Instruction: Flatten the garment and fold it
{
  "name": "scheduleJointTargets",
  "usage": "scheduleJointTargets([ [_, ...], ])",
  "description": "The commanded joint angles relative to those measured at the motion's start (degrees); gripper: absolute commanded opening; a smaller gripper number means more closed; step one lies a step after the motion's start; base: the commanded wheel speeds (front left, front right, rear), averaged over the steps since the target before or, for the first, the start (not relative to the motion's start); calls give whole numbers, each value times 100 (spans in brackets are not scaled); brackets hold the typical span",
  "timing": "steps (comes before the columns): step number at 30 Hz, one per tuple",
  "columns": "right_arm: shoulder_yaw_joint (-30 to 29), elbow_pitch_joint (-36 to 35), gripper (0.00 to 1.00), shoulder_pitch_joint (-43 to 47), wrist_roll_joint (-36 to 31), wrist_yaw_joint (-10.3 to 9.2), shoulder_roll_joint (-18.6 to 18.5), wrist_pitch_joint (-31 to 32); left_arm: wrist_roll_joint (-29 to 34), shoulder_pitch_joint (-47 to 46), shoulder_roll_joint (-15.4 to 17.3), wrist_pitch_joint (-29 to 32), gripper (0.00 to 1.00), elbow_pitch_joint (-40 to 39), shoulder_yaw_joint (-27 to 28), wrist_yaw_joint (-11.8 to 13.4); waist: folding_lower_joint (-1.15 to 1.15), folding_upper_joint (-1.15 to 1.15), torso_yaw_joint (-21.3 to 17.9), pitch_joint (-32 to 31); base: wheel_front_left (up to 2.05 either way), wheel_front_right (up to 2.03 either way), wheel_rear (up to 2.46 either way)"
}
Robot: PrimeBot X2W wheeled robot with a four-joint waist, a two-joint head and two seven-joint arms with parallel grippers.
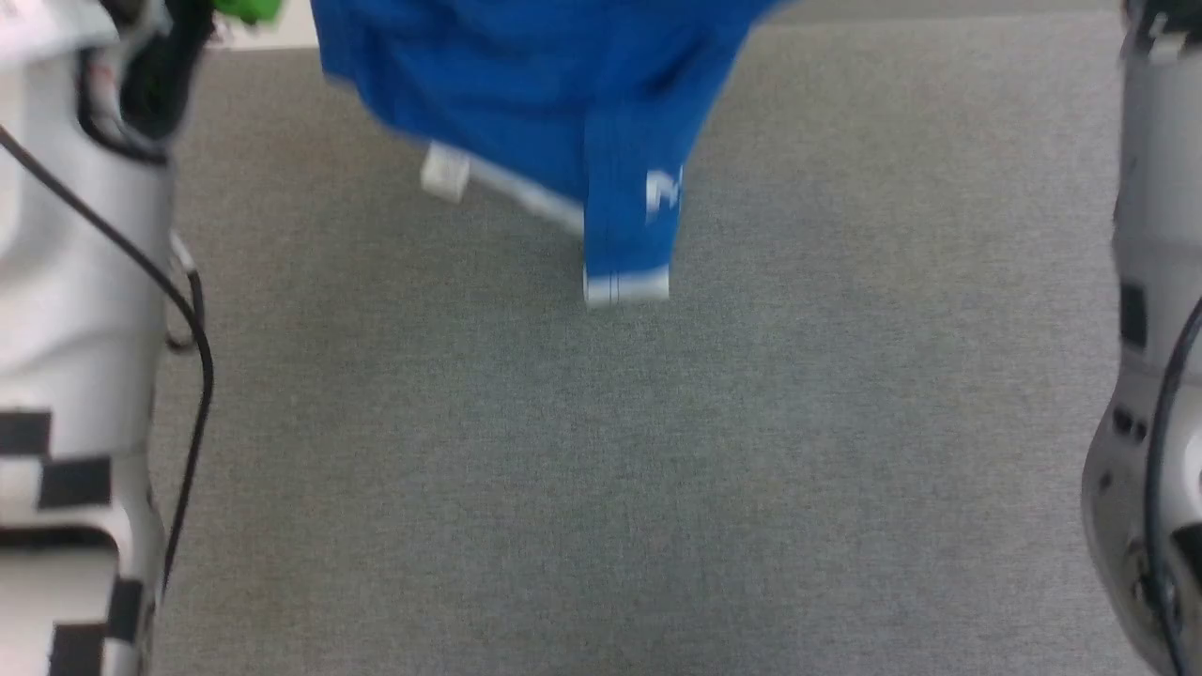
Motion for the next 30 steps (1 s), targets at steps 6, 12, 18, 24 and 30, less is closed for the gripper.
scheduleJointTargets([
  [6, -301, 675, 0, -1275, -333, -10, 13, -1351, 368, -1201, 13, -899, 0, 503, 88, 62, 0, 0, 144, 590, 0, 0, 0],
  [12, -179, 1352, 0, -1550, -158, -10, 16, -2203, 462, -1418, -42, -1590, 0, 981, 26, -1, 0, 0, 237, 725, 0, 0, 0],
  [18, 211, 1647, 0, -889, 196, -10, 16, -2542, 318, -750, -117, -2014, 0, 1379, -251, -138, 0, 0, 310, 641, 0, 0, 0],
  [24, 516, 1103, 0, 473, 958, -10, 16, -2845, 83, 415, -143, -2478, 0, 1351, -695, -186, 0, 0, 300, 235, 0, 0, 0],
  [30, 936, 40, 0, 2749, 1533, -10, -242, -2630, -406, 2180, -325, -2751, 0, 766, -1030, -190, 0, 0, 309, -533, 0, 0, 0],
])
